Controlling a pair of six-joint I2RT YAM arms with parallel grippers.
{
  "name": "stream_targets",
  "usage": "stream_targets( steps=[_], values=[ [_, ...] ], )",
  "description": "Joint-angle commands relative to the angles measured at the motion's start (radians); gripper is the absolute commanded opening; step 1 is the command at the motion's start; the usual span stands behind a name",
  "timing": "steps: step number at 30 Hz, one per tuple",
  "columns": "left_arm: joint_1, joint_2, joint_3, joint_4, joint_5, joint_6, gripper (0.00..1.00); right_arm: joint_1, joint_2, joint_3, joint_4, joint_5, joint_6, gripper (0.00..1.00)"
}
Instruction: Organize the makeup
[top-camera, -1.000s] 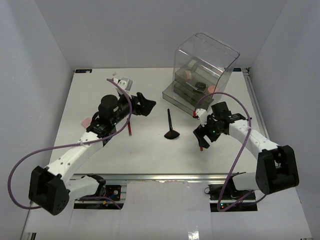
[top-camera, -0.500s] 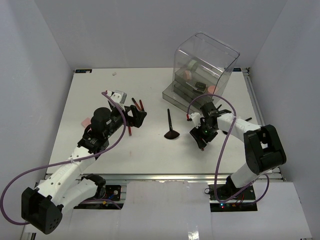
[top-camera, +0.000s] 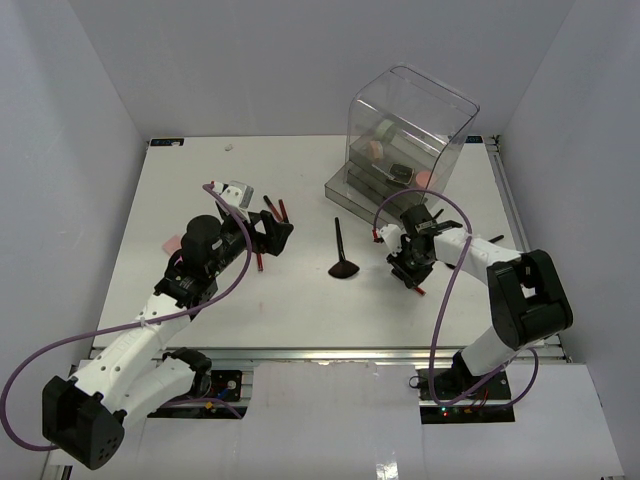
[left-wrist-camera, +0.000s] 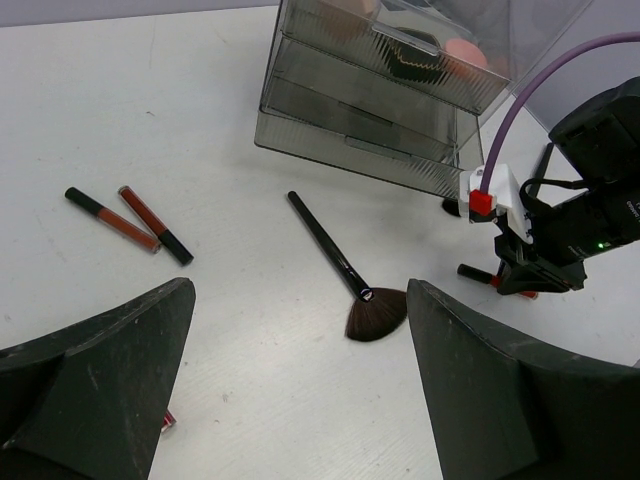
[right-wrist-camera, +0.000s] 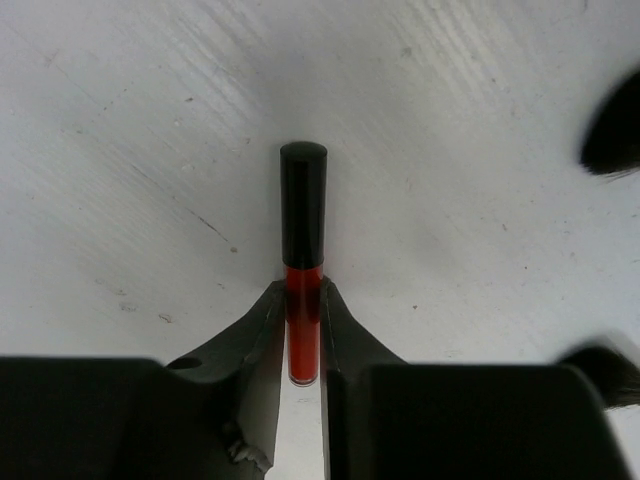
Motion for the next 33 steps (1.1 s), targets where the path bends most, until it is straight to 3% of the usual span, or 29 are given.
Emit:
stream_targets(
  steps=[1,2,6,12,15,21,27,33],
  values=[
    [0.004,-0.002,-0.006,-0.004,-0.015,-0.001,0.98,0.027,0.015,-0.057,-0.001,-0.049,-0.063,0.12],
    [0.004,0.001,-0.006,-0.006,-0.015,-0.004,0.98,0.027,0.002,-0.055,-0.005,-0.063,-0.089,0.08],
    [0.004,0.017,-0.006,-0.011,-0.014,-0.012,0.98,0.038,-0.102,-0.011,-0.089,-0.156,-0.195,0.08],
    [0.004,0.078,0.019,-0.058,0.014,-0.026,0.98,0.056,-0.229,0.192,-0.147,-0.299,-0.280,0.08],
    [0.004,0.115,0.034,-0.090,0.018,-0.027,0.98,0.056,-0.227,0.318,-0.083,-0.210,-0.239,0.09],
    [0.004,0.182,0.053,-0.127,0.011,-0.020,0.97,0.058,-0.063,0.487,0.076,0.019,-0.148,0.16],
    [0.004,0.223,0.067,-0.163,-0.017,-0.012,0.90,0.058,0.125,0.601,0.106,0.090,-0.115,0.24],
    [0.016,0.281,0.089,-0.201,-0.025,-0.026,0.81,0.056,0.173,0.605,0.118,0.128,-0.116,0.37]
  ],
)
